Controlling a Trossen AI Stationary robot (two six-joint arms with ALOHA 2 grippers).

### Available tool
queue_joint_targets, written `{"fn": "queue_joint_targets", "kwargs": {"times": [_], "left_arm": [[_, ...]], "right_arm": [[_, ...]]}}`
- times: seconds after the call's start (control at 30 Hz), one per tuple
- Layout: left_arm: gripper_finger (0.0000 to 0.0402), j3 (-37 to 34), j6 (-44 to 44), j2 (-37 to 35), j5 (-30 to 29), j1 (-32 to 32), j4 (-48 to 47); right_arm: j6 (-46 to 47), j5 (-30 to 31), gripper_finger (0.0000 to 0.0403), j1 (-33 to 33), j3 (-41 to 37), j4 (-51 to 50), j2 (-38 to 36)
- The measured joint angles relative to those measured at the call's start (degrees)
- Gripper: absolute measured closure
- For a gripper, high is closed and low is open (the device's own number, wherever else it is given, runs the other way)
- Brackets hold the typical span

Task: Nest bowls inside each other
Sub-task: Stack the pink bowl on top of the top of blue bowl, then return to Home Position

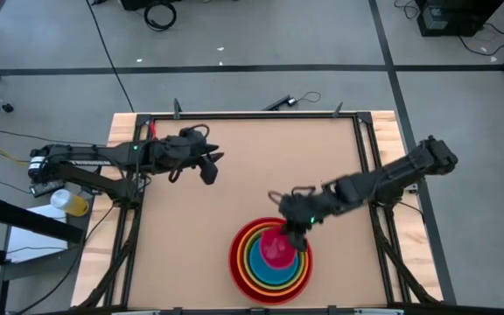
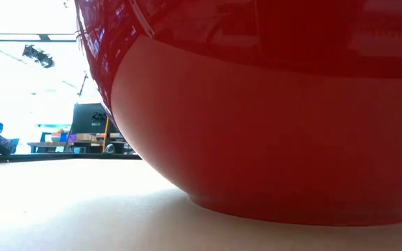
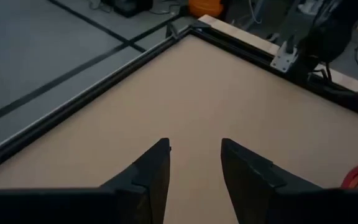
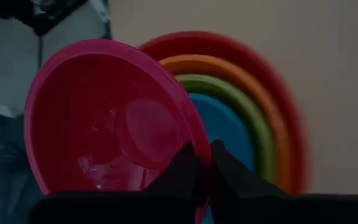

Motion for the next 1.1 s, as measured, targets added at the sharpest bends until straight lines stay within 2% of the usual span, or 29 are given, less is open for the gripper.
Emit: {"fn": "queue_joint_targets", "kwargs": {"times": [0.23,0.43,0.6,0.77,0.9,1.0,1.1], "left_arm": [[0.0258,0.01,0.21,0.14,0.00,-2.30,-0.92],[0.0258,0.01,-0.75,0.07,0.06,-5.04,-8.20],[0.0258,0.01,-3.29,0.52,0.02,-6.36,-11.98],[0.0258,0.01,-3.24,0.51,-0.14,-6.56,-11.74],[0.0258,0.01,-3.79,0.43,-0.18,-5.80,-11.68],[0.0258,-0.04,-3.78,-1.78,-0.16,-5.02,-11.34],[0.0258,-0.04,-2.20,-6.77,0.04,-3.57,-10.65]], "right_arm": [[11.09,7.49,0.0357,5.41,-0.09,1.95,6.90],[19.63,6.11,0.0320,7.49,-0.09,2.35,11.45],[24.70,6.02,0.0283,8.21,-0.11,1.26,11.27],[29.86,8.51,0.0256,7.15,-0.09,-3.82,7.55],[32.22,11.30,0.0250,5.64,-0.11,-14.30,2.50],[29.12,13.95,0.0252,4.37,-0.11,-20.49,-3.12],[24.70,19.37,0.0255,3.17,-0.11,-21.96,-10.11]]}}
